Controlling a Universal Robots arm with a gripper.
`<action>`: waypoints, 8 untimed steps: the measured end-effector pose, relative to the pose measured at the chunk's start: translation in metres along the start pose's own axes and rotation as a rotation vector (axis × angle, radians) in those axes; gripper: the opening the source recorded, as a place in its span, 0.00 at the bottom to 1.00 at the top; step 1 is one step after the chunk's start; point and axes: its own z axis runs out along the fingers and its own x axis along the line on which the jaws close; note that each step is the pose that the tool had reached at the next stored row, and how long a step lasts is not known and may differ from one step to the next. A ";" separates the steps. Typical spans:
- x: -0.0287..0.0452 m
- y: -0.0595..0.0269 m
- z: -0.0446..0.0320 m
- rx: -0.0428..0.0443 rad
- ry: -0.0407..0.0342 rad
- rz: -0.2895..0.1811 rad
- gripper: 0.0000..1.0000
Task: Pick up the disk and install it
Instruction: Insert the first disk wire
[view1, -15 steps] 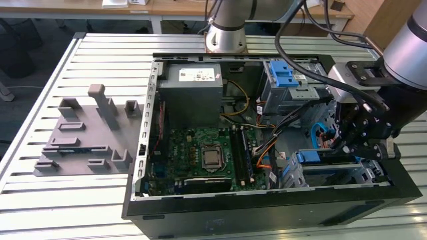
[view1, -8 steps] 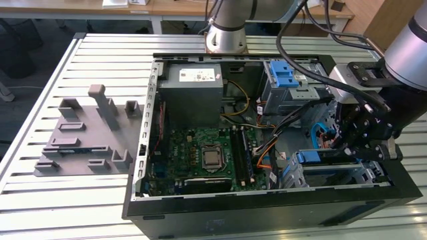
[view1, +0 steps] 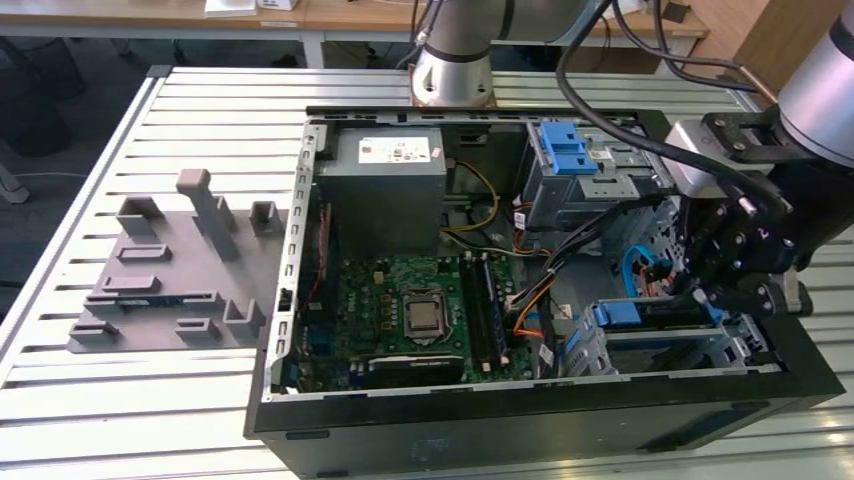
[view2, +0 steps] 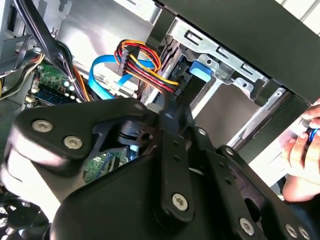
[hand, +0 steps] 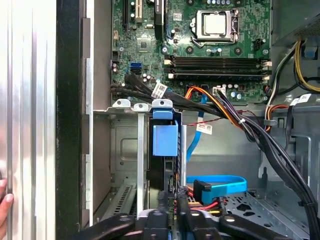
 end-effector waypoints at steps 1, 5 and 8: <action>-0.0001 0.0000 -0.0001 0.0000 -0.0002 0.000 0.16; 0.0000 -0.0001 -0.0005 0.0000 0.0002 0.000 0.11; 0.0000 0.0000 -0.0006 0.0000 0.0002 0.000 0.11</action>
